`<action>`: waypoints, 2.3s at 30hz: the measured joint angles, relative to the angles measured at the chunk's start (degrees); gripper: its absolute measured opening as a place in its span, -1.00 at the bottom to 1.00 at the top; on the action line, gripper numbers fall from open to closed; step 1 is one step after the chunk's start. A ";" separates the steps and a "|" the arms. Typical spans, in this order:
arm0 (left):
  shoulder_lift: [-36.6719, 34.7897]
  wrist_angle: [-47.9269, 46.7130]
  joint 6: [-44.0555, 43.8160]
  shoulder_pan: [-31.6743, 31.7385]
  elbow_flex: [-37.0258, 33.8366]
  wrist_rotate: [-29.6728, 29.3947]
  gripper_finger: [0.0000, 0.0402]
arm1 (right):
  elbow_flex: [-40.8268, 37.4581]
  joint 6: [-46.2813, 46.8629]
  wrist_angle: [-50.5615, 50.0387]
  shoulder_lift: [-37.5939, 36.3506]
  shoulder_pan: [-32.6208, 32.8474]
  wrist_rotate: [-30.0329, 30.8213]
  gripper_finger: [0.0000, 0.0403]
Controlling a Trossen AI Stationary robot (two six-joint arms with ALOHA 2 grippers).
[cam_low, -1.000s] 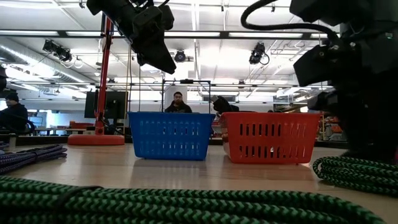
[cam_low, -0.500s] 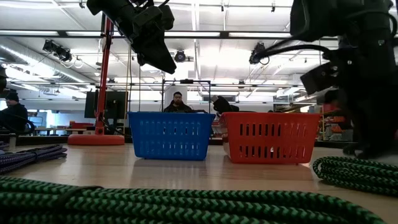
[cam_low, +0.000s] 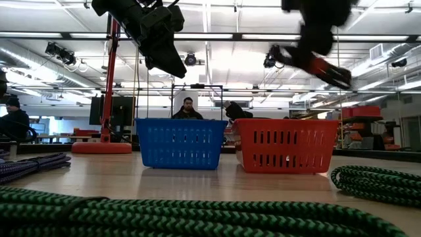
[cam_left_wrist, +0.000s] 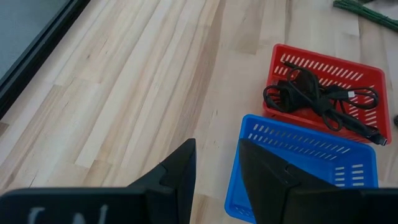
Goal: Pick & Place USB Port
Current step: Put the black charger cable into the red bin
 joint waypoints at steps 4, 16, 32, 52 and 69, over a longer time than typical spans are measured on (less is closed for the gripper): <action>0.01 -0.03 0.06 0.00 0.00 0.02 -0.37 | 0.00 -0.31 15.74 -0.59 1.06 1.75 -0.82; 0.01 -0.97 1.39 0.00 0.00 0.00 -0.37 | -0.06 1.75 26.26 10.08 6.16 7.87 -0.82; 0.01 -1.63 2.02 0.01 0.00 0.00 -0.37 | -0.20 8.26 22.24 12.59 6.96 16.75 -0.82; 0.01 -2.51 1.42 0.00 0.00 0.00 -0.37 | -12.24 17.51 35.11 12.64 7.74 21.45 -0.82; 0.01 -2.42 0.96 0.02 0.00 0.00 -0.37 | -16.17 15.03 44.73 12.64 7.65 24.82 -0.20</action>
